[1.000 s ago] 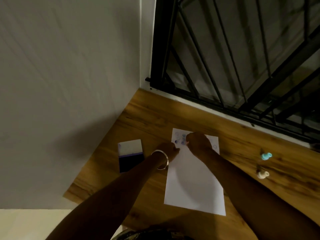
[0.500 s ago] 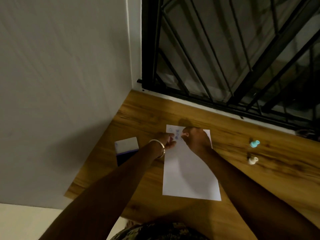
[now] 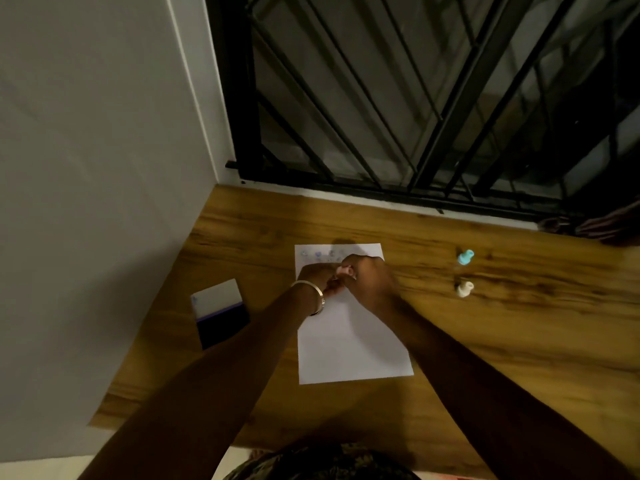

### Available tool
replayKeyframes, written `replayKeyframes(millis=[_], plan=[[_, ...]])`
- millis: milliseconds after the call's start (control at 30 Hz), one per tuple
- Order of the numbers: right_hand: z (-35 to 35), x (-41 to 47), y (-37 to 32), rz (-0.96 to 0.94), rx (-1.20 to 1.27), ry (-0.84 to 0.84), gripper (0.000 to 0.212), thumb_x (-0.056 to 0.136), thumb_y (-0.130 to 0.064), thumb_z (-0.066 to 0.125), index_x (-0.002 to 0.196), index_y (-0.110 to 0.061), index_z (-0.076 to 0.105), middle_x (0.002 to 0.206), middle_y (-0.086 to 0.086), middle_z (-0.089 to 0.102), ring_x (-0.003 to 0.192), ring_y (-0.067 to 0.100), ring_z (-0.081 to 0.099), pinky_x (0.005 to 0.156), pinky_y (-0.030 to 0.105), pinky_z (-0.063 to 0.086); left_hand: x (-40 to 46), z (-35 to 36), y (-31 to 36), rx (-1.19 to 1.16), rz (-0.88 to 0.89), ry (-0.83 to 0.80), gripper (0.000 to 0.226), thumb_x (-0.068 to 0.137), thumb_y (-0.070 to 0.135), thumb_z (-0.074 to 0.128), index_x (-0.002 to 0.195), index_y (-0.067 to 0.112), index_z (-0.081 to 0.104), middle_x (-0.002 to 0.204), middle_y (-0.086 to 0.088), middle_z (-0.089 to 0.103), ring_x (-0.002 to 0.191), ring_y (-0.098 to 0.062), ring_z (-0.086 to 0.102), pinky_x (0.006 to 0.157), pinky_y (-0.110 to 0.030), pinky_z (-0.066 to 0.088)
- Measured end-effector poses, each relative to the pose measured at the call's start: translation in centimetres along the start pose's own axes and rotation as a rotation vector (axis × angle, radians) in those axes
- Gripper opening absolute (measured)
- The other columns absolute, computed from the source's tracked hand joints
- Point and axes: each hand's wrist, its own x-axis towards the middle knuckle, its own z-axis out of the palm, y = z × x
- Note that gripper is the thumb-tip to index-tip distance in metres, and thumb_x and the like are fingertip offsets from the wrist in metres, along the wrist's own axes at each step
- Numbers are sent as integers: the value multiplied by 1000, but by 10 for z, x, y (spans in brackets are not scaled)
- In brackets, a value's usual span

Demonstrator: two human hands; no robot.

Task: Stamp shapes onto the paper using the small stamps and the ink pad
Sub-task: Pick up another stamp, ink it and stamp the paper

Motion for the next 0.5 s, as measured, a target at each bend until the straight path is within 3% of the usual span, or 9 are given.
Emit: replayKeyframes(millis=[100,300,400,467,500], plan=[[-4,-4,15,16,-33,34,22,91,-33,55,102,-22,70,96,4,74,85,23,66,73,34,56,3,13,-4,3,5,-10,32,76,0,73,104,4,60,81,-11,66,72,-21,64,67,-30,57],[-10,-7,46,68,-77,14,20,94,-29,54,104,-21,69,98,4,73,83,19,67,73,30,56,12,44,-18,40,31,-30,13,79,-1,69,90,3,63,94,-17,66,87,-29,64,80,-39,56],[-15,-8,61,112,-99,6,19,94,-26,55,105,-17,67,100,6,71,84,20,65,70,27,52,15,65,-24,80,31,-34,23,79,-2,69,101,-4,63,101,-20,65,94,-32,62,88,-41,53],[-19,-7,72,176,-123,3,16,92,-22,57,103,-14,66,99,8,70,79,19,60,66,27,46,18,80,-28,77,22,-46,6,81,-4,65,86,-1,64,95,-18,65,92,-32,61,88,-42,52],[-22,-8,78,200,-130,0,15,91,-20,59,102,-13,66,97,8,70,77,18,58,65,27,44,20,88,-30,61,8,-46,9,84,-5,61,78,2,62,88,-16,64,87,-32,60,85,-42,51]])
